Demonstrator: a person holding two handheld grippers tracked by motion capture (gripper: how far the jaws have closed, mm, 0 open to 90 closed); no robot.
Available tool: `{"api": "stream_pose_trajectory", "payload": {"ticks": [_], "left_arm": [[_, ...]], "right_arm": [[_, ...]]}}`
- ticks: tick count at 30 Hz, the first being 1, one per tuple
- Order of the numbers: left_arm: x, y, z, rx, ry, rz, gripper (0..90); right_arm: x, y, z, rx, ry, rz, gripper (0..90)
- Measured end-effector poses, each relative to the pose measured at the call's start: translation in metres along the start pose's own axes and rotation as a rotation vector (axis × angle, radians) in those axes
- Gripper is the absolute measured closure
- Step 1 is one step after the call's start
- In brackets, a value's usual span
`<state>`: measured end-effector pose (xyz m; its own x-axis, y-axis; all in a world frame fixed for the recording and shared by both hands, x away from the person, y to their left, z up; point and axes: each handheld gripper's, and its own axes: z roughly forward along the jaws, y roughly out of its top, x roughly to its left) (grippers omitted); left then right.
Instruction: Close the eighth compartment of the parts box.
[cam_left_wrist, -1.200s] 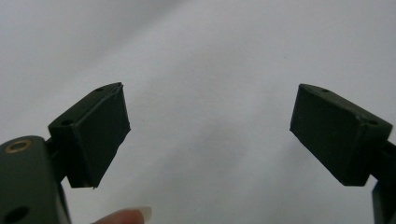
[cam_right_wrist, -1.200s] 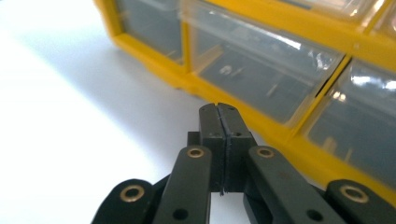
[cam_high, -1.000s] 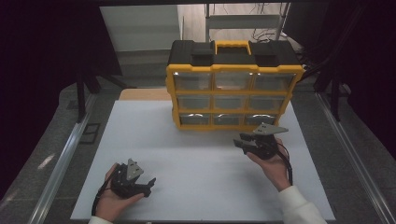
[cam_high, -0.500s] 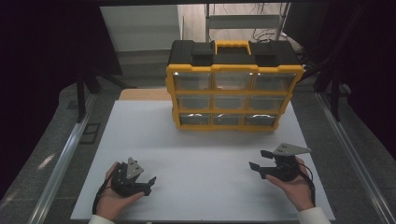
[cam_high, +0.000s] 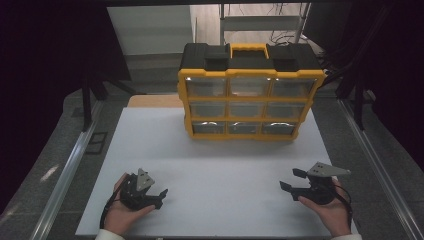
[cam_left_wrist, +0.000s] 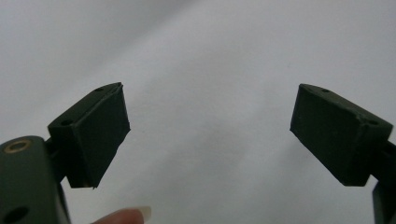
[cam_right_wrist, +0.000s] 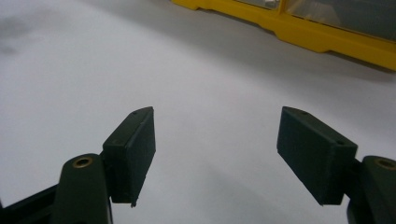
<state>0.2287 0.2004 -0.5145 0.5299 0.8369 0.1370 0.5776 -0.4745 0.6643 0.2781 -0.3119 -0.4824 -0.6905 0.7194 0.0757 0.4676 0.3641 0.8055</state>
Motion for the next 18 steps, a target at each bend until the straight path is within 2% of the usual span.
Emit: {"api": "stream_pose_trajectory", "payload": {"ticks": [18], "left_arm": [[0.002, 0.0006, -0.002, -0.015, 0.005, -0.006, 11.8]], "right_arm": [[0.0, -0.0021, 0.0037, 0.019, -0.005, -0.014, 28.1]]}}
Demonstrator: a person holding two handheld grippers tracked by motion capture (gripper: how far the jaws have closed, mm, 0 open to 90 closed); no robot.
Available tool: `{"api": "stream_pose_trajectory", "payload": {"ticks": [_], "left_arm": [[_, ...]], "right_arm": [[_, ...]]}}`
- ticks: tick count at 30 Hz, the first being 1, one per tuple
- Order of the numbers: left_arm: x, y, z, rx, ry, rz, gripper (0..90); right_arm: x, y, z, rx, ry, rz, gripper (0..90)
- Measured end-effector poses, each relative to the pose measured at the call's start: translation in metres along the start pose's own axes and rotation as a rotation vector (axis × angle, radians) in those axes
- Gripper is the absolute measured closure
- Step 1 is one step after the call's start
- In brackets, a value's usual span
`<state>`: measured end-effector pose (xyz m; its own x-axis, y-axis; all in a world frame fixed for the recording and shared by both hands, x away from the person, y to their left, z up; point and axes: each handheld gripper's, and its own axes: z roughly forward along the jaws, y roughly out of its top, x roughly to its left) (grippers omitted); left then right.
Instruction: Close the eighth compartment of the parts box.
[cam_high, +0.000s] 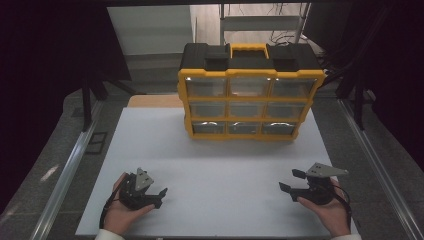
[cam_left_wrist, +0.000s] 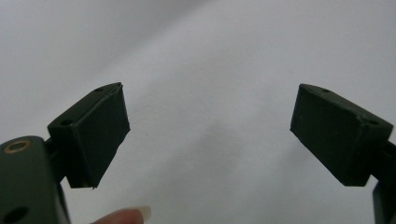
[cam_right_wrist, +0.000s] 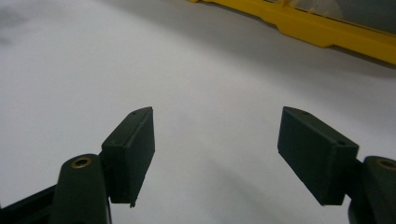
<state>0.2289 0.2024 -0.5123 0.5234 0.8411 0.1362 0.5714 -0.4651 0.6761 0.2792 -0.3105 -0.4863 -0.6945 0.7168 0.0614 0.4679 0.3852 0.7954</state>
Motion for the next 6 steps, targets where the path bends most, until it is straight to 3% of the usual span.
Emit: {"api": "stream_pose_trajectory", "payload": {"ticks": [6], "left_arm": [[0.0011, 0.0003, -0.0012, -0.009, -0.001, -0.01, 11.8]], "right_arm": [[-0.0009, -0.001, 0.0013, 0.01, 0.001, -0.004, 27.7]]}}
